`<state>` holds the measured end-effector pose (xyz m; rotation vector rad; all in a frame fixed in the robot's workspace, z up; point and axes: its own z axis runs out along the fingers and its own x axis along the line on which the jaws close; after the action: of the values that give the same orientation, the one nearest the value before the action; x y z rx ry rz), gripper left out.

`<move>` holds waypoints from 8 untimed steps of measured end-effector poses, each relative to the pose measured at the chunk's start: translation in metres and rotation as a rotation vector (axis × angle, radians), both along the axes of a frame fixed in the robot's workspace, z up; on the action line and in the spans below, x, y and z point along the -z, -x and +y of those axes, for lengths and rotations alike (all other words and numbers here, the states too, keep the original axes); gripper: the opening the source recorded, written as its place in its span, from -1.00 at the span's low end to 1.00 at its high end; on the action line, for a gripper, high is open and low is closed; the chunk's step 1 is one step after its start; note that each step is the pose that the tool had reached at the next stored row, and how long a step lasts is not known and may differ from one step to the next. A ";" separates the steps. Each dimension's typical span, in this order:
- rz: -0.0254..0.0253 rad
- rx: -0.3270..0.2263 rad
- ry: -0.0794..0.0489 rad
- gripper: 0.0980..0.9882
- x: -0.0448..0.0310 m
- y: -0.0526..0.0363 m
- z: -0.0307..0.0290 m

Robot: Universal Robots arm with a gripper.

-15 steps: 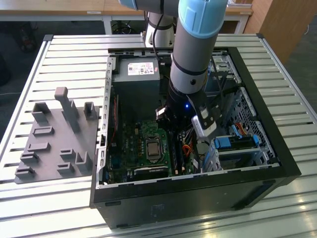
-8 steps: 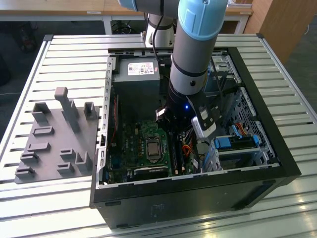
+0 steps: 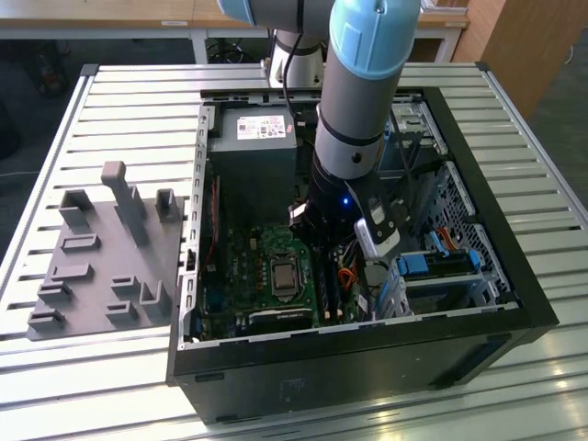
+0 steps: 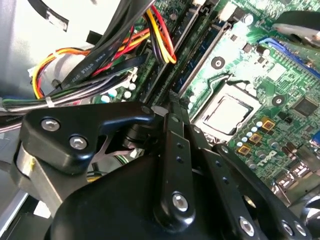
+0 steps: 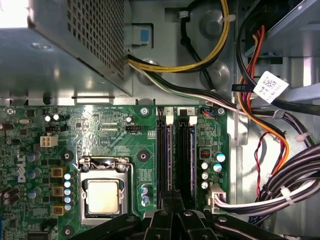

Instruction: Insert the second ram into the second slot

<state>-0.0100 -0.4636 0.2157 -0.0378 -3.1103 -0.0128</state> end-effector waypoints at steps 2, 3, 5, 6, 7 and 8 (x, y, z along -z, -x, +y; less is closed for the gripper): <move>0.0001 0.000 0.001 -0.98 0.0016 0.0000 0.0000; 0.0001 0.000 0.001 -0.98 0.0016 0.0000 0.0001; 0.0001 0.000 0.001 -0.98 0.0013 -0.0001 0.0002; 0.0000 0.000 0.000 -0.98 0.0007 -0.0001 0.0002; -0.0005 0.000 -0.001 -0.98 -0.0002 -0.0001 0.0002; -0.0011 0.000 -0.003 -0.98 -0.0021 -0.0002 0.0006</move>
<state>-0.0098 -0.4630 0.2178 -0.0379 -3.1113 -0.0180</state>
